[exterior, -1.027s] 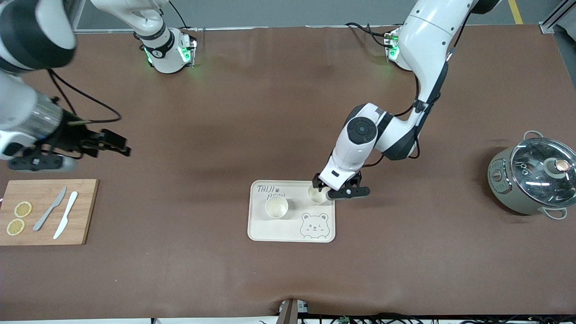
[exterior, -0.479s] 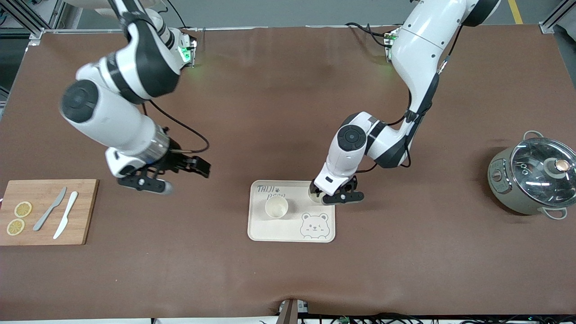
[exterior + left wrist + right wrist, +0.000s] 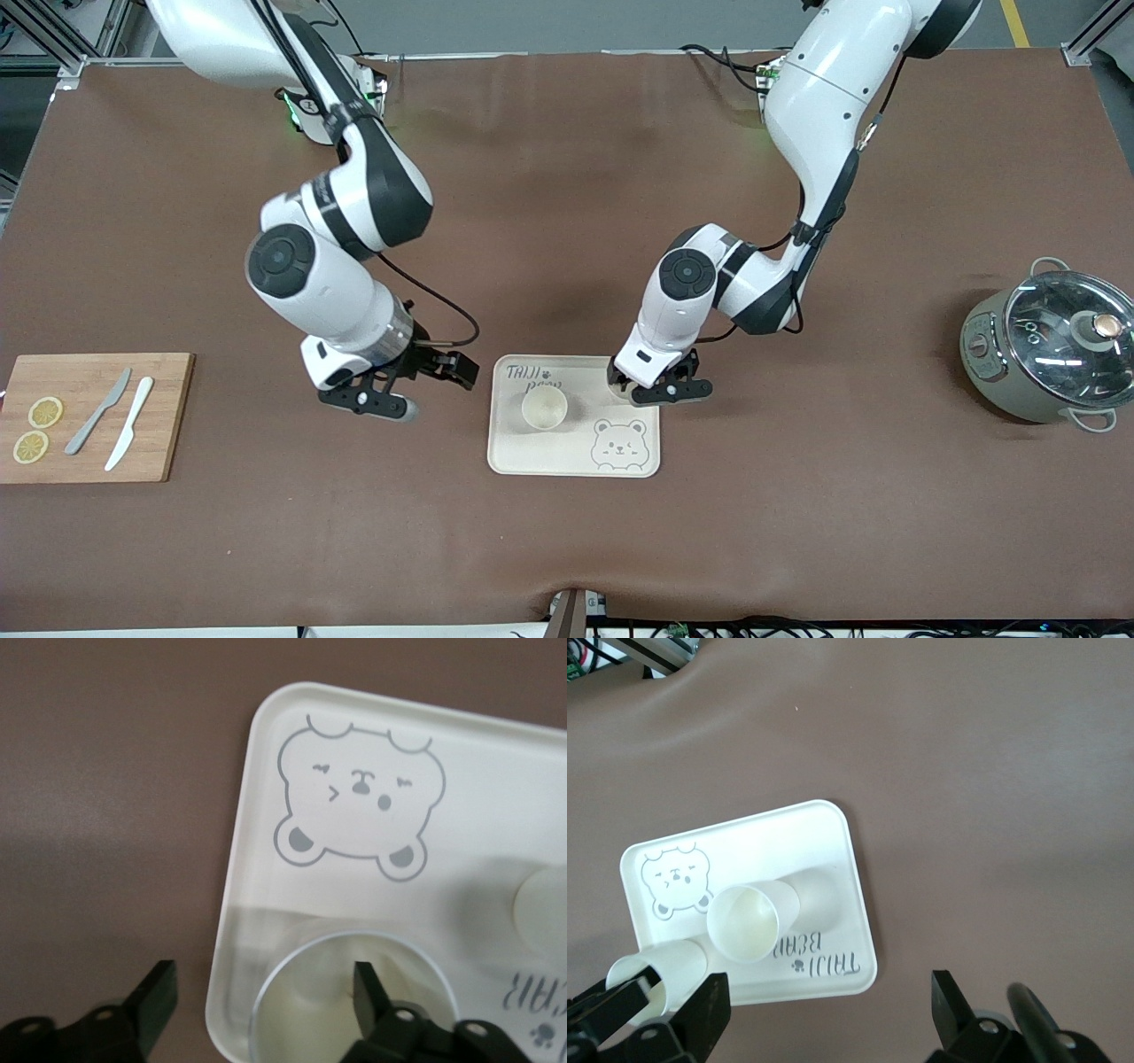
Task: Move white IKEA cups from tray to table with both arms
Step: 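Grasp the cup with the left gripper while the right gripper reaches the tray, then lift the cup with the left gripper while the right gripper grasps the other cup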
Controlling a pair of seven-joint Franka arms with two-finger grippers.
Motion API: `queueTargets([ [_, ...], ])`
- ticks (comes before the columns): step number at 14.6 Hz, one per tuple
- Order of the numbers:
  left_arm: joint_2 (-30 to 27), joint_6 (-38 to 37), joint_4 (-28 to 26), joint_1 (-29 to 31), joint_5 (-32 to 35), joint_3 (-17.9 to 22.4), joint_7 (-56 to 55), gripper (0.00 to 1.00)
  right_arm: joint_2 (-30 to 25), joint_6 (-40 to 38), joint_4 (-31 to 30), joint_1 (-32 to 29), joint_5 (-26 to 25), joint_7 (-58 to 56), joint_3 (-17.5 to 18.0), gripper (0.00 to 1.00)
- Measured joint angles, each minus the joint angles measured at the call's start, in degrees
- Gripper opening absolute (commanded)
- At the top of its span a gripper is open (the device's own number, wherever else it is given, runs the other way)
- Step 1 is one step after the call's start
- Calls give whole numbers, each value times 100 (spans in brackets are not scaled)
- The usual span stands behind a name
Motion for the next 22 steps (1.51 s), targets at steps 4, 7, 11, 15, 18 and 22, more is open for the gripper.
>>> queueTargets([
  [4,23,13,31,-28,231,-1,-220,0,479,147,166,87,-106,111,-9,100],
  [7,37,13,35,-37,231,-1,-220,0,806,233,366,254,-110,149,-7,100],
  [11,40,12,38,-37,234,2,-220,0,1148,613,447,507,-209,390,-17,100],
  [15,-144,-793,167,-36,237,-2,-221,0,1305,678,510,538,-338,416,-18,100],
  [18,-824,-1378,57,-13,238,-1,-230,0,1352,798,517,572,-380,443,-18,100],
  [22,-2120,-1681,-796,301,232,-2,32,0,1401,956,518,666,-484,599,-19,100],
])
